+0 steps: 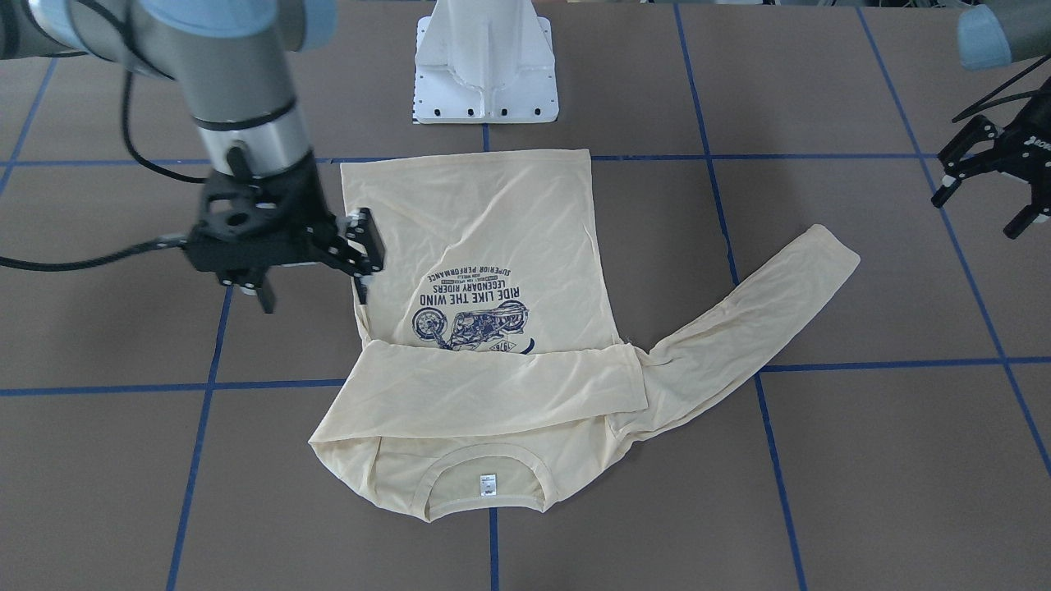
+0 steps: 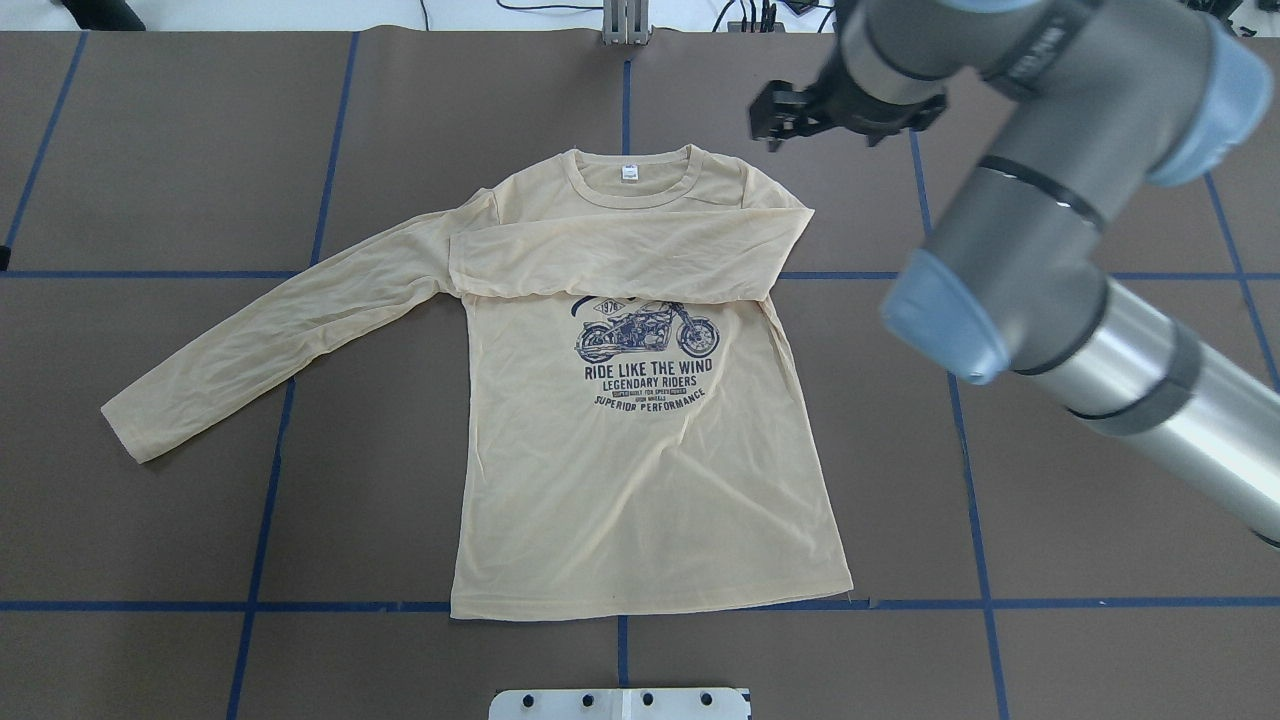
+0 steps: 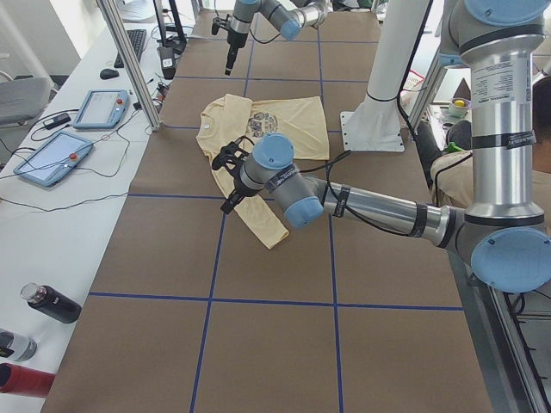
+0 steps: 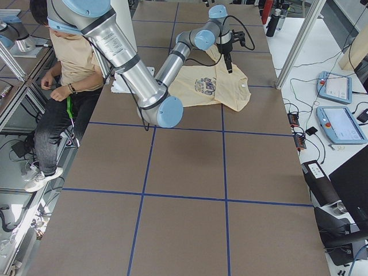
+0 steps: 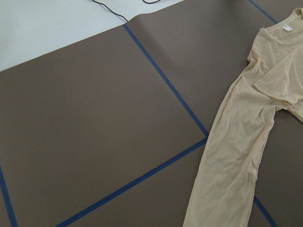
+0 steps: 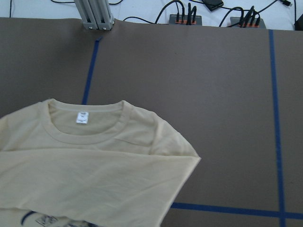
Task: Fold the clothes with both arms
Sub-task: 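Move the left gripper down to the cuff of the other sleeve, then close the left gripper on the sleeve cuff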
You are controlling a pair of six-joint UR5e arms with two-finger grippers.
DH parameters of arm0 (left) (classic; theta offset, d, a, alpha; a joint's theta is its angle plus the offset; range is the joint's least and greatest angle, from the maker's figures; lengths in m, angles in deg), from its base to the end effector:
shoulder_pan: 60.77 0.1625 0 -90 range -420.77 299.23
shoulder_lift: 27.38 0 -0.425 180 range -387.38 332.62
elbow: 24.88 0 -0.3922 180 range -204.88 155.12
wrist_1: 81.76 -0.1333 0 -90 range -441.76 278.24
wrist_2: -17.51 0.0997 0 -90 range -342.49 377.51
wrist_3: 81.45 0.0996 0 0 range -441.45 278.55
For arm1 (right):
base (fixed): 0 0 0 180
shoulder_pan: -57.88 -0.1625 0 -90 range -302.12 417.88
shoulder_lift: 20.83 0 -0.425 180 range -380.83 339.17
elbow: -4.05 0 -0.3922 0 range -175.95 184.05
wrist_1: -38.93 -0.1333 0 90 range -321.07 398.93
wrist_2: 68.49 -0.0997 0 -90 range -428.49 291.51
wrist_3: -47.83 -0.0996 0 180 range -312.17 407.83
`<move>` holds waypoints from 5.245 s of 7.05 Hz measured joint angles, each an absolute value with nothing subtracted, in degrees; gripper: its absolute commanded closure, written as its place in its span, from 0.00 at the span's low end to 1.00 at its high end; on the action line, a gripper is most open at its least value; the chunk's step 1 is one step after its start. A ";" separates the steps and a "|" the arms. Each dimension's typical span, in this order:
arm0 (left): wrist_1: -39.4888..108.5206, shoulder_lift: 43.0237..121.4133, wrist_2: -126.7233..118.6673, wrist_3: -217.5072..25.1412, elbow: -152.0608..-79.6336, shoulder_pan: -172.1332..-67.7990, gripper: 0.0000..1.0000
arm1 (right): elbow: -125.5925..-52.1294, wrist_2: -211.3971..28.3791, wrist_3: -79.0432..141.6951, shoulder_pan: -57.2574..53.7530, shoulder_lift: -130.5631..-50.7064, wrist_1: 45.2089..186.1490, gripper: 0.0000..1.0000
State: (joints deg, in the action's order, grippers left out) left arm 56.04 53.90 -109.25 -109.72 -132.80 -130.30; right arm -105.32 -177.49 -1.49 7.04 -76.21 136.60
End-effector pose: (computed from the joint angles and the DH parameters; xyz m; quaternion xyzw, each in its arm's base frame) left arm 0.0862 -0.4417 0.4797 0.2981 0.4393 0.0934 0.8423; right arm -0.3064 -0.5359 0.1879 0.1720 -0.3793 0.0156 0.9090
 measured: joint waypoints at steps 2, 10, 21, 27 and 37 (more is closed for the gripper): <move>58.69 51.63 -102.65 -115.79 -131.97 -124.54 0.00 | -114.38 -184.21 11.48 -0.50 -92.17 134.18 0.00; 77.09 50.72 -86.96 -136.79 -116.29 -106.82 0.41 | -113.86 -190.96 22.46 -7.77 -109.22 117.78 0.00; 77.46 50.61 -85.14 -139.72 -114.51 -104.08 0.55 | -113.95 -191.01 22.05 -7.78 -109.25 117.77 0.00; 77.46 50.01 -85.15 -138.57 -114.54 -103.90 0.55 | -114.23 -191.00 21.82 -7.77 -109.30 117.77 0.00; 75.46 48.27 -89.08 -137.05 -120.47 -104.09 1.00 | -114.34 -191.21 21.81 -7.77 -109.50 117.77 0.00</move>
State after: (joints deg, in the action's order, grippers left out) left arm 75.46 48.27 -89.08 -137.05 -120.47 -104.09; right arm -114.34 -191.21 21.81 -7.77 -109.50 117.77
